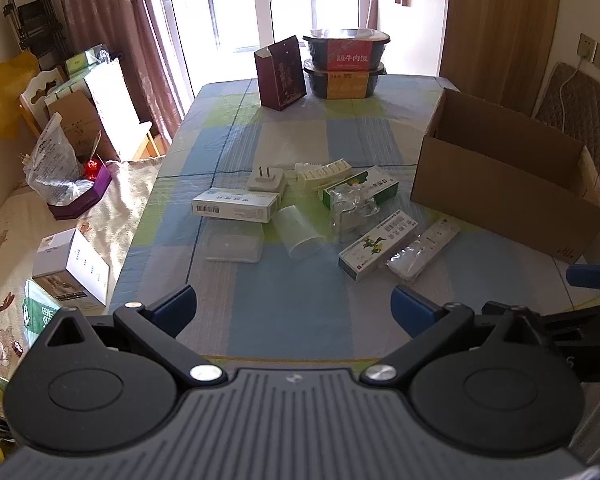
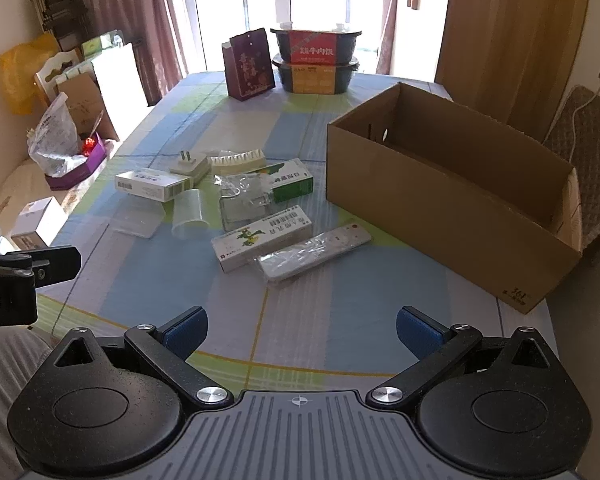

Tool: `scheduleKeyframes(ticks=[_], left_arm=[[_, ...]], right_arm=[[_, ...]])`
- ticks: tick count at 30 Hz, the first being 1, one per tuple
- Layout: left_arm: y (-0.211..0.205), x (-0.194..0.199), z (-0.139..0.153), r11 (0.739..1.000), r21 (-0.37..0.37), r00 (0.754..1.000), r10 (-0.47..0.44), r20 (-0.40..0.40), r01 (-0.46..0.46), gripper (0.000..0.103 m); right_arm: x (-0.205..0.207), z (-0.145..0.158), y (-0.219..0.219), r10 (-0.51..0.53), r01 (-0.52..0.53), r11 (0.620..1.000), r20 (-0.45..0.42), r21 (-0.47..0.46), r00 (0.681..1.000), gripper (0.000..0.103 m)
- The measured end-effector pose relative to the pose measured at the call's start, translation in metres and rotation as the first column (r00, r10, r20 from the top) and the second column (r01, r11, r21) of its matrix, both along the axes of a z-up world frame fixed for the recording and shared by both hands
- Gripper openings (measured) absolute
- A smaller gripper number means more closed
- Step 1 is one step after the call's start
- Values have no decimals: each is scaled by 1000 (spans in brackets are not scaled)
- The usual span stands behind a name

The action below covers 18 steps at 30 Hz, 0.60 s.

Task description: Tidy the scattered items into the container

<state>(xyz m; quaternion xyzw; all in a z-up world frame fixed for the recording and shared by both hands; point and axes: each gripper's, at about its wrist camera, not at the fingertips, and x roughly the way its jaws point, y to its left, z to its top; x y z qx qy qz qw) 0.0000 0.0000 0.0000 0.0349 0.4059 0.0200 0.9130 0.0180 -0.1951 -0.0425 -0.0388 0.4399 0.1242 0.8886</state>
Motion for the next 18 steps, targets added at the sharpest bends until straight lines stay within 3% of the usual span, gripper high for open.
scheduleKeyframes(ticks=[4,12,18], left_arm=[[1,-1,-3,1000,-14,1000,-4,-17,4,102],[0,8,-7,1000,-20,998,-6,-62,5,102],[2,16,-4,999,-32,998,-5,-70,3,102]], right_arm=[[-1,7,-1,-6,6,1000,1,-10,1000,103],[5,-16,-2,-12,12,1000,-7,-4,1000,103],[4,-9,-3,-10,10,1000,-15,-15,1000,103]])
